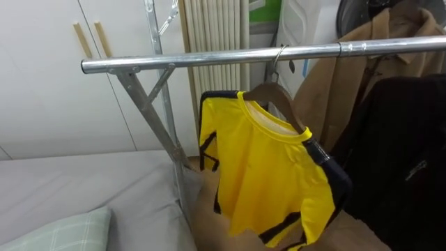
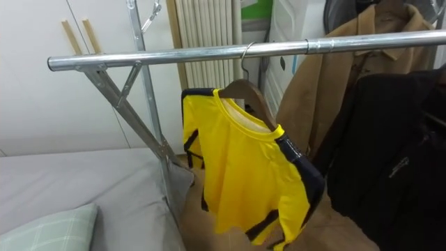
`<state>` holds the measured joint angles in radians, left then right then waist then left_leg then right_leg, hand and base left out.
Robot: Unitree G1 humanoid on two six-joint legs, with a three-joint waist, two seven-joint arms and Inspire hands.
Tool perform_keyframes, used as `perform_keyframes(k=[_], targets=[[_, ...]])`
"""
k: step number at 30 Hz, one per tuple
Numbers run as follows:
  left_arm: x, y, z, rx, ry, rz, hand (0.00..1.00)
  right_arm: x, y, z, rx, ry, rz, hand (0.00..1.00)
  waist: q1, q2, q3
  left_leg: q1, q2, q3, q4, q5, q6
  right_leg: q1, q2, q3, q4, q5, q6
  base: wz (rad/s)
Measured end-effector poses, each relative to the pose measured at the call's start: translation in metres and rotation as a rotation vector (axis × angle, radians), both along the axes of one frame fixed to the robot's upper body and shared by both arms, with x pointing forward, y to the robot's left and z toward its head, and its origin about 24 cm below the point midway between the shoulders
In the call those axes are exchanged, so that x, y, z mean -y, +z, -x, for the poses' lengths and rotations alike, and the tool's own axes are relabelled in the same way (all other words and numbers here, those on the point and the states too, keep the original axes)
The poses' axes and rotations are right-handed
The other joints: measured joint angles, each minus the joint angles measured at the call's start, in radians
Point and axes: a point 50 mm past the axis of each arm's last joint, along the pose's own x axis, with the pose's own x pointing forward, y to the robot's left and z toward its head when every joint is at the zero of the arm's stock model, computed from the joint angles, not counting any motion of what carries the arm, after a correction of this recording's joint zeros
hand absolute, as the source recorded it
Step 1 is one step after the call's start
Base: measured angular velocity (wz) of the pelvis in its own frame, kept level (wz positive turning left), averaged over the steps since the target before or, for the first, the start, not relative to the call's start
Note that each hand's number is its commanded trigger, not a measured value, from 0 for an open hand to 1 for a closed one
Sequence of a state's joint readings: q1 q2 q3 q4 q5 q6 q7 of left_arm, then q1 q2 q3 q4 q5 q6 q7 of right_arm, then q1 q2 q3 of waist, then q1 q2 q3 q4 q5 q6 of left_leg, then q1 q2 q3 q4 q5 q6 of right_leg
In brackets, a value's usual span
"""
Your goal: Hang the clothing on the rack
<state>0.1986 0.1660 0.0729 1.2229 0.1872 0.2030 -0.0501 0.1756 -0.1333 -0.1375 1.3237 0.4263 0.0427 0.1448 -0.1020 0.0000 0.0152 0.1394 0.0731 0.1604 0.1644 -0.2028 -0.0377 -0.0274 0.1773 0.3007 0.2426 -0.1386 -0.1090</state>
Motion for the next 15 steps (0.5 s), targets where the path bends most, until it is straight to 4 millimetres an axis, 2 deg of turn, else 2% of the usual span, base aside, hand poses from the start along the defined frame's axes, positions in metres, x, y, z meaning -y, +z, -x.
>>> perform_keyframes(k=[15], targets=[[-0.0001, 0.0, -0.001, 0.002, -0.002, -0.003, 0.0, 0.0004, 0.0, -0.0051, 0.011, 0.011, 0.001, 0.0, 0.0, 0.002, -0.0019, -0.006, 0.001, 0.001, 0.0, 0.0, 0.0, -0.009, 0.0, -0.003, 0.002, 0.004, -0.001, 0.0]])
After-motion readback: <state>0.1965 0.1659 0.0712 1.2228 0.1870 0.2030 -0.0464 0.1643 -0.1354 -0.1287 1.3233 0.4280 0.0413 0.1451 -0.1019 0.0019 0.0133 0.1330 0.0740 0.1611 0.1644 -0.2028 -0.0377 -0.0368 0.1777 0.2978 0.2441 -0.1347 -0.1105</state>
